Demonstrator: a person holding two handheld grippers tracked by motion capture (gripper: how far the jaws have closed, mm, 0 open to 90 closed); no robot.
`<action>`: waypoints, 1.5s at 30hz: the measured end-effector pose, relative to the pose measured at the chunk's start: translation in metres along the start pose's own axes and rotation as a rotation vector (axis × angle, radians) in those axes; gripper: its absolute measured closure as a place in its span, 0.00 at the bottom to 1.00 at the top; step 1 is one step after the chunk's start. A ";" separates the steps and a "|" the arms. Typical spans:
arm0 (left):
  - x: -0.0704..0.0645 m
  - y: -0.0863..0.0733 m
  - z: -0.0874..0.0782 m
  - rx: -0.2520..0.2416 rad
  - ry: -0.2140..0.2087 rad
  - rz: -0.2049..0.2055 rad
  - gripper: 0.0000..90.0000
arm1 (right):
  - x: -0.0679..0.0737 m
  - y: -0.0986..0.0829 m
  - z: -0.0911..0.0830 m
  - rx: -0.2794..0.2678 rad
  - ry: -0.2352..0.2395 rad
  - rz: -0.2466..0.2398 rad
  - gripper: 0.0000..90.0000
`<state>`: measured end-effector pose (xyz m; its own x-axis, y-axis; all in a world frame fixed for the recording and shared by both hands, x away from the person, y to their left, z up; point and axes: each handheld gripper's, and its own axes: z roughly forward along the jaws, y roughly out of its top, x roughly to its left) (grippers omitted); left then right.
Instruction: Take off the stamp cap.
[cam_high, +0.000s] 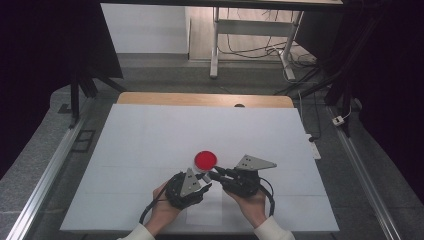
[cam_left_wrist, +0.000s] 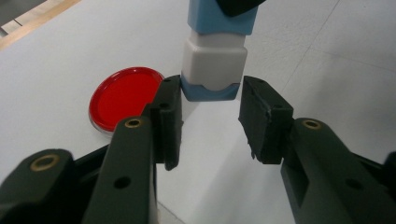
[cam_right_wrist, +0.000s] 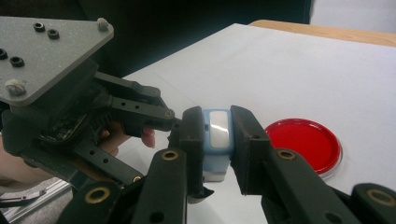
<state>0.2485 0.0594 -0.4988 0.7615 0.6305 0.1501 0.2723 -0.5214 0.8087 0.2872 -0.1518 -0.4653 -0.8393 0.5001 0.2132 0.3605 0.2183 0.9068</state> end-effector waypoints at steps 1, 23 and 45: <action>0.000 0.000 0.000 0.000 0.001 0.000 0.67 | 0.000 0.000 0.000 0.000 0.000 -0.001 0.84; -0.002 0.000 0.002 0.004 0.016 0.012 0.70 | 0.002 -0.001 0.003 0.003 0.015 0.010 0.84; -0.002 -0.001 0.001 0.005 0.017 0.026 0.72 | 0.002 0.000 0.002 0.003 0.010 0.016 0.84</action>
<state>0.2473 0.0578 -0.5004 0.7584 0.6262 0.1810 0.2554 -0.5409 0.8014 0.2865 -0.1491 -0.4661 -0.8373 0.4955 0.2312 0.3753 0.2133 0.9020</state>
